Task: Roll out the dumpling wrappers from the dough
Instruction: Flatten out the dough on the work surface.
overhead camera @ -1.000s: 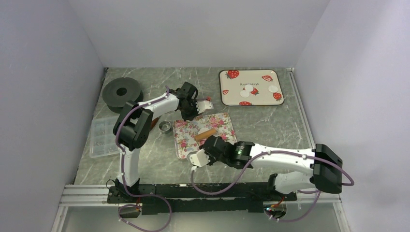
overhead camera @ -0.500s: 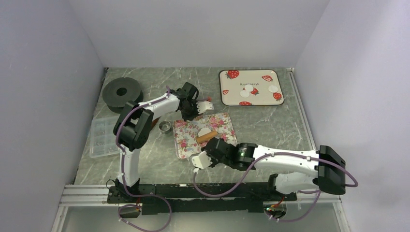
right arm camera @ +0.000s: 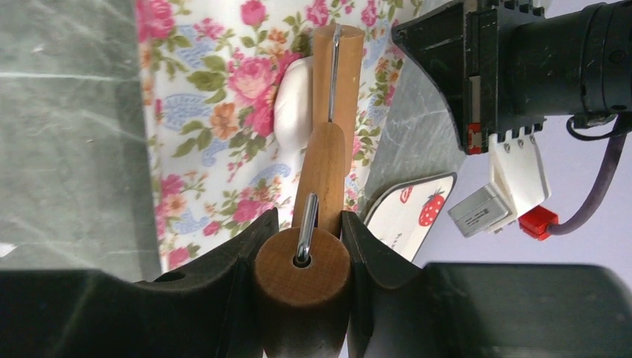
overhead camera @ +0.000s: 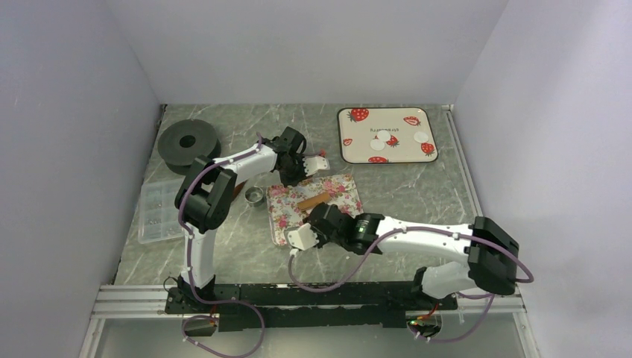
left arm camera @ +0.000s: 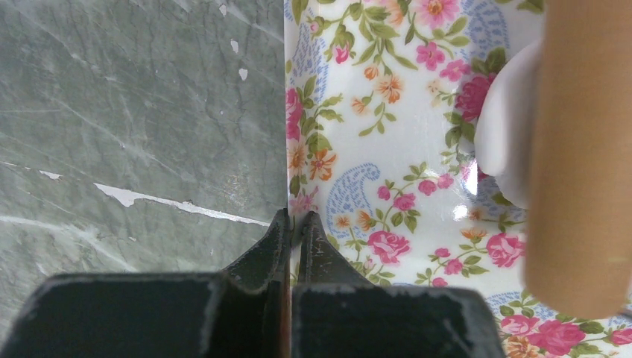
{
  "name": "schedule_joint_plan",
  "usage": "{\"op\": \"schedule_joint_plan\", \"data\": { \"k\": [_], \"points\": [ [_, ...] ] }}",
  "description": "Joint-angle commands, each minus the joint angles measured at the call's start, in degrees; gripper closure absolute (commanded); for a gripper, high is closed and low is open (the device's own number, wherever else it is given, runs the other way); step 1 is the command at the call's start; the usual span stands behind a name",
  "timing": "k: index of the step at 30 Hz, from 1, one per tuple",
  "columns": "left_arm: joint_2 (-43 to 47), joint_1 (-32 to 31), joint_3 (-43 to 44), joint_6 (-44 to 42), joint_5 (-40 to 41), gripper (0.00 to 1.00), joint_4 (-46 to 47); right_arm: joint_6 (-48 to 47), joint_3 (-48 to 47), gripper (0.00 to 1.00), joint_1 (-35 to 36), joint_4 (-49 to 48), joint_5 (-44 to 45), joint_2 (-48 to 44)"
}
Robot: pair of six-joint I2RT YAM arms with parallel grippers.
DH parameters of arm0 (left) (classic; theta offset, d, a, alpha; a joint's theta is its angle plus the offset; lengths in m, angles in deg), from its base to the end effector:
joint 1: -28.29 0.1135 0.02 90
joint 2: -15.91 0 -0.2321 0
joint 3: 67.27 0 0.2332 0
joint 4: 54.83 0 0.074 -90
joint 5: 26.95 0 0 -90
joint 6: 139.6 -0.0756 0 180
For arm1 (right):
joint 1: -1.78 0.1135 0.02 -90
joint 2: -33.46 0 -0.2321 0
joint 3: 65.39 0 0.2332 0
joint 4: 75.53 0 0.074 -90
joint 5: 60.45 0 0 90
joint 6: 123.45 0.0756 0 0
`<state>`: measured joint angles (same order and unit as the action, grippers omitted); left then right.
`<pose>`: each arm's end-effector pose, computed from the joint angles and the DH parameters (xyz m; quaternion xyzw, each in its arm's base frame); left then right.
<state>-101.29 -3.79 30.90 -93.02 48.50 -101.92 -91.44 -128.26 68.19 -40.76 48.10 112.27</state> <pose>0.3340 -0.2318 0.1093 0.6149 0.7513 -0.1030 0.2165 0.1387 0.2575 0.1644 -0.7969 0.4814 -0.1270 0.3420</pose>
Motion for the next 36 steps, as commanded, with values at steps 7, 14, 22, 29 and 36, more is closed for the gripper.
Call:
{"op": "schedule_joint_plan", "data": {
  "k": [7,14,22,29,36],
  "points": [
    [-6.44,-2.00,-4.25,-1.32,-0.21,1.00,-5.94,4.42,6.70,1.00,1.54,11.38,-3.40,-4.64],
    [-6.20,-2.02,-4.39,-1.30,0.00,1.00,-5.98,0.90,0.93,1.00,-1.42,7.45,-4.03,2.64],
    [-6.67,-2.03,-4.16,-1.41,-0.13,1.00,-5.87,9.38,6.68,1.00,3.99,16.61,-2.02,-6.92],
    [-6.37,-2.03,-4.48,-1.45,0.27,1.00,-5.77,4.64,4.00,1.00,0.19,10.89,-1.76,-2.68],
    [-6.43,-2.03,-4.38,-1.41,0.14,1.00,-6.00,1.74,1.46,1.00,-1.33,9.50,-2.99,2.68]
  ]
}}
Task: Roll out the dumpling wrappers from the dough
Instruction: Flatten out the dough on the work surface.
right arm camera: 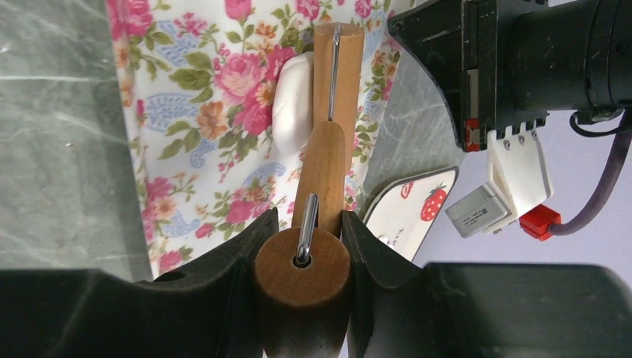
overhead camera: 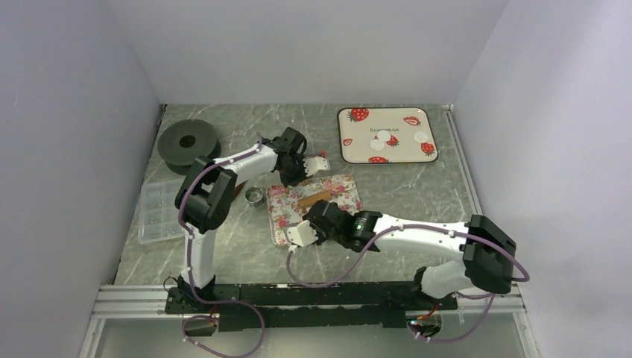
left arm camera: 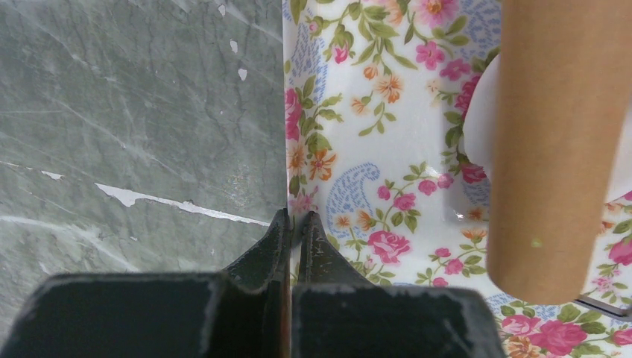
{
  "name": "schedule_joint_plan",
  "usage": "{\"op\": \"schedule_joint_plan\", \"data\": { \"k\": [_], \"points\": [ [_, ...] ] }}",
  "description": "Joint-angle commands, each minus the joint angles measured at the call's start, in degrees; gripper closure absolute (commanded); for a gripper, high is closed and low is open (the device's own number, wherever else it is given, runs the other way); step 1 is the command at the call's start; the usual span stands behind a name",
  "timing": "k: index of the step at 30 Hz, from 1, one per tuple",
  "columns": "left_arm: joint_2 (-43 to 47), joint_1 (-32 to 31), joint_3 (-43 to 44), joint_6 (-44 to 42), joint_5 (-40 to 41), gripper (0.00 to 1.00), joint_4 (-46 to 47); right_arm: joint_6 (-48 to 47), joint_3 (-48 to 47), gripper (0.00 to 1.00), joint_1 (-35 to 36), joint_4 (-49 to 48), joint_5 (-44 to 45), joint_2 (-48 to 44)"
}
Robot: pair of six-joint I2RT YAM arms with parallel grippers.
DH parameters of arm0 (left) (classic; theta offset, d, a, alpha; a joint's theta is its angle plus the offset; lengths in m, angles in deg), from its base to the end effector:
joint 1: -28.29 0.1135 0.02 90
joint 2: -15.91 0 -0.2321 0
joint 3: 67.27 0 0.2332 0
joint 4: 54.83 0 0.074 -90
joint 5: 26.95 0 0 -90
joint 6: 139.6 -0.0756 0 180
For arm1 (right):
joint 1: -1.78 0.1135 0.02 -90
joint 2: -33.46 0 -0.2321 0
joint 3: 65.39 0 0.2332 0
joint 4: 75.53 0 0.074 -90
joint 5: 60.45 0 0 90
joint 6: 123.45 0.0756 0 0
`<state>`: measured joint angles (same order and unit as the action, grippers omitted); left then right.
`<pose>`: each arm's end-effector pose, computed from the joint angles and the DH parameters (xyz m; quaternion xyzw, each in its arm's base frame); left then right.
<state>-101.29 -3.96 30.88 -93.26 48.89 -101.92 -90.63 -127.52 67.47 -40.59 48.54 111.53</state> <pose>0.3336 -0.2323 0.1091 0.6173 0.7499 -0.0996 0.2161 0.1410 0.2524 0.1637 -0.7898 0.4929 -0.1305 0.3408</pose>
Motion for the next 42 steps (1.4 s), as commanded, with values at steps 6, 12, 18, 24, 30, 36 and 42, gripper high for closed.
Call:
{"op": "schedule_joint_plan", "data": {
  "k": [6,12,18,24,30,36,42],
  "points": [
    [-6.39,-1.87,-4.26,-1.21,-0.26,1.00,-5.90,5.84,4.41,1.00,3.16,15.49,-1.22,-3.93],
    [-6.45,-2.11,-4.31,-1.25,-0.09,1.00,-5.95,1.43,4.19,1.00,1.25,11.39,-1.94,-2.11],
    [-6.19,-2.12,-4.76,-1.38,0.35,1.00,-5.71,-1.68,0.54,1.00,-1.88,7.04,-4.56,5.08],
    [-6.31,-2.12,-4.56,-1.37,0.23,1.00,-5.60,3.73,3.77,1.00,2.50,13.68,-2.16,-2.20],
    [-6.52,-2.20,-4.62,-1.34,0.13,1.00,-5.71,5.18,5.42,1.00,4.49,13.66,-2.35,-3.00],
    [-6.79,-2.20,-4.30,-1.22,0.10,1.00,-5.93,-1.69,2.13,1.00,-1.58,5.73,-5.15,4.88],
    [-6.52,-2.20,-4.49,-1.34,0.31,1.00,-5.69,1.39,3.02,1.00,0.19,8.85,-3.81,1.66]
  ]
}}
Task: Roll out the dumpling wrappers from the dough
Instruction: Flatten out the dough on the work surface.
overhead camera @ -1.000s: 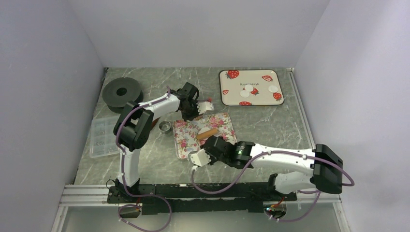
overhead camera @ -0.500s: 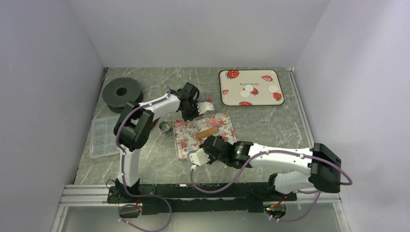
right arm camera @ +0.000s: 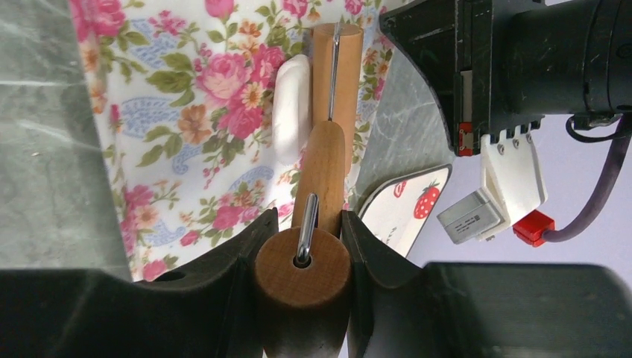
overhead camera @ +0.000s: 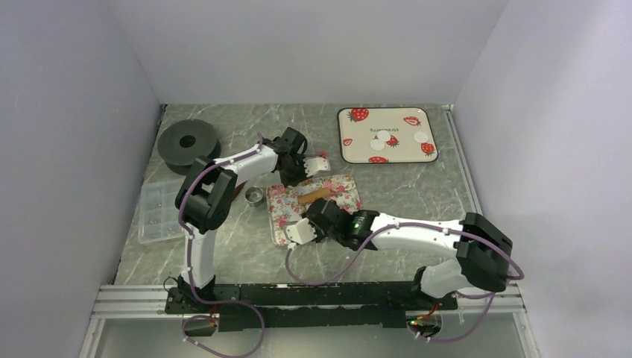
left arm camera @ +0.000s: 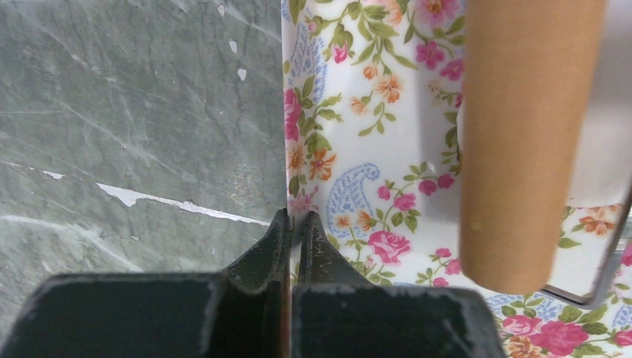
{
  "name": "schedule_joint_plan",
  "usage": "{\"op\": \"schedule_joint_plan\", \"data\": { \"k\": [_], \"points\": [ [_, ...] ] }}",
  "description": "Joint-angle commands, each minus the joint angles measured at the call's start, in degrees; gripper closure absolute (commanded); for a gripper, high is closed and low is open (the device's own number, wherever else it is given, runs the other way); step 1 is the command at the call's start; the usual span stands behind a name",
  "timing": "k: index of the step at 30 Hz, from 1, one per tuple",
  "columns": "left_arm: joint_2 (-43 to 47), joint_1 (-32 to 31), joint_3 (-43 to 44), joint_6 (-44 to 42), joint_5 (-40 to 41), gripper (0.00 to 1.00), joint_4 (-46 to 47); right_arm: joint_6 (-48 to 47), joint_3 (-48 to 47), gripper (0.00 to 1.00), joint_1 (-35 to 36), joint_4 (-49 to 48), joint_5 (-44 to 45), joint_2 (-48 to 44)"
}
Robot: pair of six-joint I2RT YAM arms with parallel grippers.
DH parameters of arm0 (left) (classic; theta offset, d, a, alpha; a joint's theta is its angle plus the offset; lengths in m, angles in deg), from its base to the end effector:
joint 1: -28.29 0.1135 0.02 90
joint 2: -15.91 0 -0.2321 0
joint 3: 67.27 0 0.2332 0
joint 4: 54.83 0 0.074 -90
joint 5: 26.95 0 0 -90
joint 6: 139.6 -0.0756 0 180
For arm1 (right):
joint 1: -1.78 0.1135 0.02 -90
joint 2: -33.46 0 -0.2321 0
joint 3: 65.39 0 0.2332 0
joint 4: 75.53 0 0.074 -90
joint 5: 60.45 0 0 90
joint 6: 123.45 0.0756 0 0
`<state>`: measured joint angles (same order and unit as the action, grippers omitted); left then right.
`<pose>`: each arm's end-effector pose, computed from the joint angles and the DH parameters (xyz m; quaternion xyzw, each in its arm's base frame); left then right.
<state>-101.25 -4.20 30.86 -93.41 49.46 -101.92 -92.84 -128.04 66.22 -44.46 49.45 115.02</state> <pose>0.3330 -0.2331 0.1091 0.6194 0.7489 -0.0949 0.2158 0.1526 0.2594 0.1564 -0.7887 0.4879 -0.1474 0.3439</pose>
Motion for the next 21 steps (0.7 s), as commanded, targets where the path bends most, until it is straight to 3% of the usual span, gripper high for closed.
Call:
{"op": "schedule_joint_plan", "data": {
  "k": [1,6,12,16,21],
  "points": [
    [-6.77,-2.03,-4.26,-1.11,-0.41,1.00,-5.81,4.75,4.03,1.00,2.46,13.96,-3.96,-2.89],
    [-6.97,-2.31,-4.25,-1.20,-0.32,1.00,-5.87,8.88,5.29,1.00,6.12,17.68,-2.87,-5.93],
    [-6.90,-2.31,-4.34,-1.19,-0.13,1.00,-5.87,2.07,4.72,1.00,0.06,9.94,-5.69,-0.72],
    [-6.85,-2.27,-4.55,-1.27,0.02,1.00,-5.83,1.46,2.21,1.00,-0.24,10.46,-5.48,3.38],
    [-6.75,-2.31,-4.45,-1.28,-0.02,1.00,-5.74,7.57,5.64,1.00,5.25,15.30,-2.78,-2.14]
  ]
}}
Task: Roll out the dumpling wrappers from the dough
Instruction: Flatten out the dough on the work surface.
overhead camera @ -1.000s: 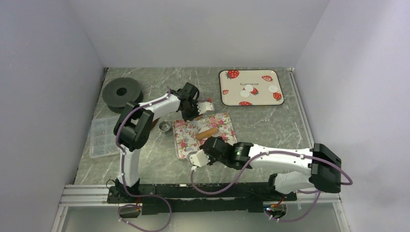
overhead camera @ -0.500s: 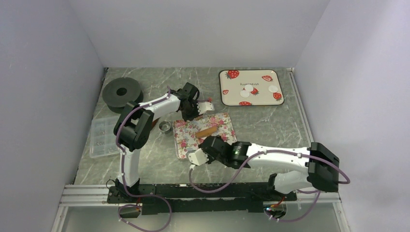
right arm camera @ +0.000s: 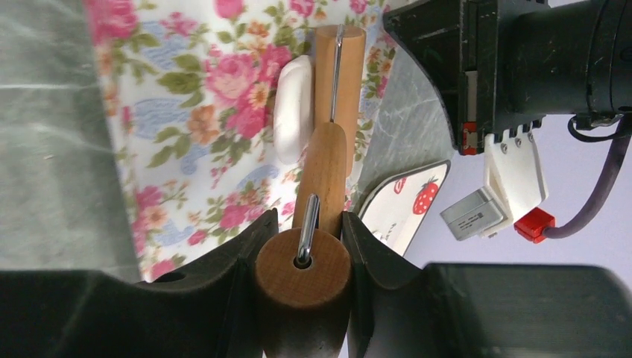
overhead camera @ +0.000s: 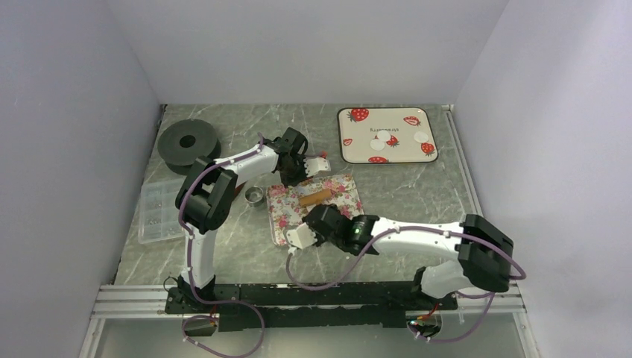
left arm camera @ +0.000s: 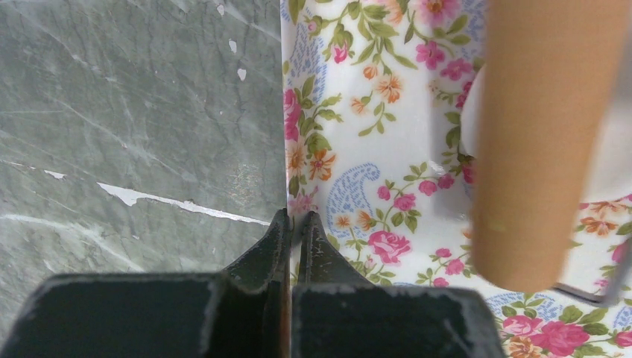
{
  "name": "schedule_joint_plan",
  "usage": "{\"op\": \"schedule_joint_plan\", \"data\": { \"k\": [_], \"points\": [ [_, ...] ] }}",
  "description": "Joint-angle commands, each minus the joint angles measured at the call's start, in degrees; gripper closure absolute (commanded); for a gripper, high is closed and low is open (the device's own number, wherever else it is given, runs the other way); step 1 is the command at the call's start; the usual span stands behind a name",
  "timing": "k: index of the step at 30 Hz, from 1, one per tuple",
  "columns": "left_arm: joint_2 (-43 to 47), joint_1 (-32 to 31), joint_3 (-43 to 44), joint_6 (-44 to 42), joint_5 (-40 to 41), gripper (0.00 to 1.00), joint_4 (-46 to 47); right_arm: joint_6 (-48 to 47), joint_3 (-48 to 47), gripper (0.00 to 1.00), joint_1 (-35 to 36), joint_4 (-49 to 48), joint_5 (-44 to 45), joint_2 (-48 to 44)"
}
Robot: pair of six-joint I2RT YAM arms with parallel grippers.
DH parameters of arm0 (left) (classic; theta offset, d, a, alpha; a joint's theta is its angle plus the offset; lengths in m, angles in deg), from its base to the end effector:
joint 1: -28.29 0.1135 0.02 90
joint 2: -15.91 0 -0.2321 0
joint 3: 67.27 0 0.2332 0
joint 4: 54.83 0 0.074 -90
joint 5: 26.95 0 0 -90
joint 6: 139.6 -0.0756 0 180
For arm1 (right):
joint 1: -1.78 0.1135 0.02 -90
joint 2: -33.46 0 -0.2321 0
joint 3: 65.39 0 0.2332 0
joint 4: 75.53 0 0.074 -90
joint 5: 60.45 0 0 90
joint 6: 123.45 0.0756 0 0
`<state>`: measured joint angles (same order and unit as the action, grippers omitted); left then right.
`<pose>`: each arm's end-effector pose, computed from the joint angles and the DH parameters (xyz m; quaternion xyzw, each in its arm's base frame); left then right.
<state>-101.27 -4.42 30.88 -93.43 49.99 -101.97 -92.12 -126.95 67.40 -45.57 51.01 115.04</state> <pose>0.3325 -0.2338 0.1089 0.6205 0.7487 -0.0909 0.2149 0.1482 0.2600 0.1527 -0.7865 0.4877 -0.1542 0.3462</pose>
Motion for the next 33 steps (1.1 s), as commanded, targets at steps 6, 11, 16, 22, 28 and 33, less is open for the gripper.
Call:
{"op": "schedule_joint_plan", "data": {
  "k": [6,11,16,22,28,33],
  "points": [
    [-6.91,-2.14,-4.41,-1.27,-0.56,1.00,-5.72,12.07,5.23,1.00,9.79,21.92,-2.80,-6.24],
    [-6.92,-2.16,-4.47,-1.25,-0.48,1.00,-5.83,5.69,4.32,1.00,5.21,15.26,-4.35,-1.92],
    [-6.88,-2.18,-4.49,-1.26,-0.39,1.00,-5.83,2.22,2.21,1.00,3.46,13.30,-4.50,2.05],
    [-6.83,-2.27,-4.28,-1.17,-0.30,1.00,-5.83,9.47,5.17,1.00,9.29,20.27,-2.21,-3.66],
    [-6.92,-2.27,-4.31,-1.26,-0.21,1.00,-5.83,9.52,7.07,1.00,9.74,19.69,-1.91,-5.09],
    [-6.96,-2.32,-4.43,-1.26,-0.04,1.00,-5.83,3.06,3.62,1.00,4.78,15.04,-3.18,0.41]
  ]
}}
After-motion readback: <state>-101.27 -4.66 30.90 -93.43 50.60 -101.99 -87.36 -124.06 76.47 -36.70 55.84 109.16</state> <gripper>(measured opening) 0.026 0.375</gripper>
